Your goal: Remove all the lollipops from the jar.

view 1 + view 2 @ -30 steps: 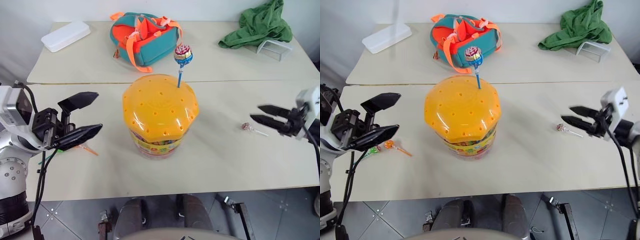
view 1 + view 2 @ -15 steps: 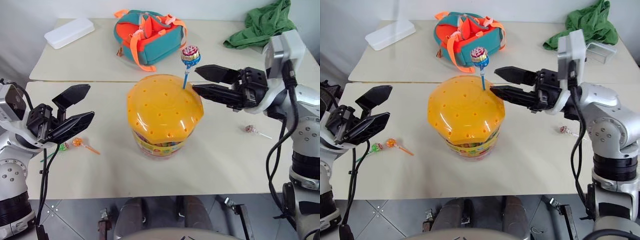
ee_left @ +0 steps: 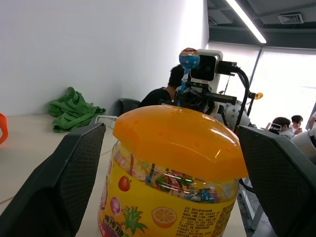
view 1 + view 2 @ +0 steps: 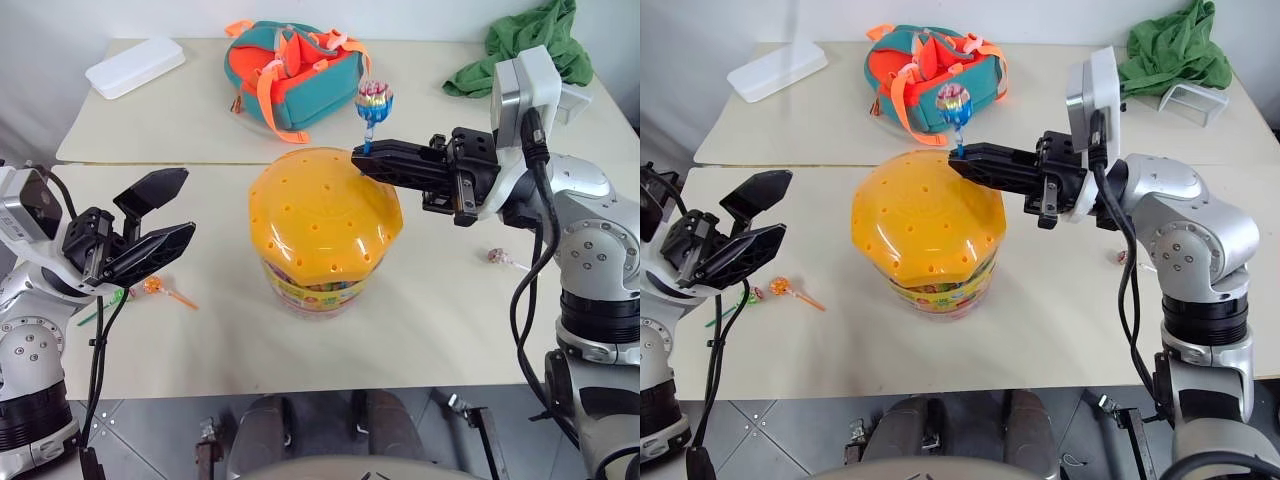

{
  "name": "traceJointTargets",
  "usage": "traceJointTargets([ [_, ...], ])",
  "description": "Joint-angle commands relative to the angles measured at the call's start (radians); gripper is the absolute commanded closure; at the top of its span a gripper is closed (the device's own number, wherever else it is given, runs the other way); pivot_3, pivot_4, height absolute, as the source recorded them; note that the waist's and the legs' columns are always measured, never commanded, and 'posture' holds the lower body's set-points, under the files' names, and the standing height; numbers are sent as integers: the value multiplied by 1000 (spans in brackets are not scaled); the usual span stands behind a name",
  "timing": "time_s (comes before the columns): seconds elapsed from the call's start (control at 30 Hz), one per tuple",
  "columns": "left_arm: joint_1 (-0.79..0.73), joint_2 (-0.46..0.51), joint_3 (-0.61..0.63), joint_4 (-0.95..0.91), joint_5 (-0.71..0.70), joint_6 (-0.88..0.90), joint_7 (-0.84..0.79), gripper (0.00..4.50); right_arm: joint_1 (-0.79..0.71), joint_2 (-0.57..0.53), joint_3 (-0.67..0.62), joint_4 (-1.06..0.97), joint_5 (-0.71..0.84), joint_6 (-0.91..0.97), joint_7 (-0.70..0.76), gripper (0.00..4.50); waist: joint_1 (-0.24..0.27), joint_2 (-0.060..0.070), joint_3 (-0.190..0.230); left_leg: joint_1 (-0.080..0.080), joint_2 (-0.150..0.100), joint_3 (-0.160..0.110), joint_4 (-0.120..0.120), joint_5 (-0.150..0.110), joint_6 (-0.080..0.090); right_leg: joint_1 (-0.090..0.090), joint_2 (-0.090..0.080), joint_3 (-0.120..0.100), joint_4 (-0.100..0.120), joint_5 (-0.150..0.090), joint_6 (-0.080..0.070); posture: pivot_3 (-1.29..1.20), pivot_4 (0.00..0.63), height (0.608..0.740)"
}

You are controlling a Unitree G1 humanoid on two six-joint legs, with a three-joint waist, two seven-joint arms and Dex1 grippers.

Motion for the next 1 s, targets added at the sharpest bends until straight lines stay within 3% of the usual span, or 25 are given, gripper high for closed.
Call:
traceJointTargets([
  [0.03,-16,12,10,-30,-26,-4,-19,0,-29,-23,-175,69,104,4,-45,4481,1,0,0,0,0,0,0,0,0,0,0,0,0,0,0,0,150,740],
  [0.2,-20,65,-33,-50,26,-10,-97,0,8,-267,-303,212,81,108,-23,4481,8,0,0,-4,-2,0,1,0,1,-1,-1,-2,-1,0,0,0,150,740],
  [0.23,-18,75,-44,-57,33,-11,-111,0,40,-327,-298,247,32,100,6,4481,7,0,0,-5,-2,1,1,0,1,-1,-1,-3,-1,0,0,0,150,740],
  [0.3,-5,115,-78,-62,89,-35,-180,0,197,-517,-208,391,-226,-27,68,4481,8,-1,0,-6,-1,2,1,0,1,-1,0,-5,-3,0,0,0,150,740],
  [0.37,18,146,-110,-56,163,-83,-248,0,270,-595,-169,508,-352,-98,67,4481,7,-2,-1,-7,-1,2,0,0,0,-1,0,-6,-5,0,0,0,150,740],
  [0.5,44,159,-116,-33,200,-116,-293,0,357,-614,-39,711,-643,-345,-38,4481,-12,0,0,-6,-1,11,-1,0,1,-3,0,-5,-8,0,0,0,150,740],
  [0.67,67,130,-91,-43,206,-123,-235,0,349,-499,-7,980,-787,-611,-166,4481,-32,2,1,-2,2,14,0,3,-1,-2,0,-1,-5,0,-1,0,150,740],
  [0.83,78,133,-68,-34,231,-109,-140,0,389,-436,-91,987,-687,-706,19,3150,-31,3,1,4,4,17,-1,3,-1,0,2,3,-4,0,-1,0,150,740],
  [0.97,92,130,-49,-14,311,-166,-79,0,401,-382,-229,859,-517,-761,178,1882,-26,5,2,5,4,18,-2,3,-1,1,2,4,-4,0,-1,0,150,740],
  [1.0,92,124,-44,16,352,-196,-50,0,412,-363,-226,749,-479,-730,201,1545,-24,5,2,5,4,19,-2,2,-1,1,2,4,-4,0,-1,0,150,740],
])
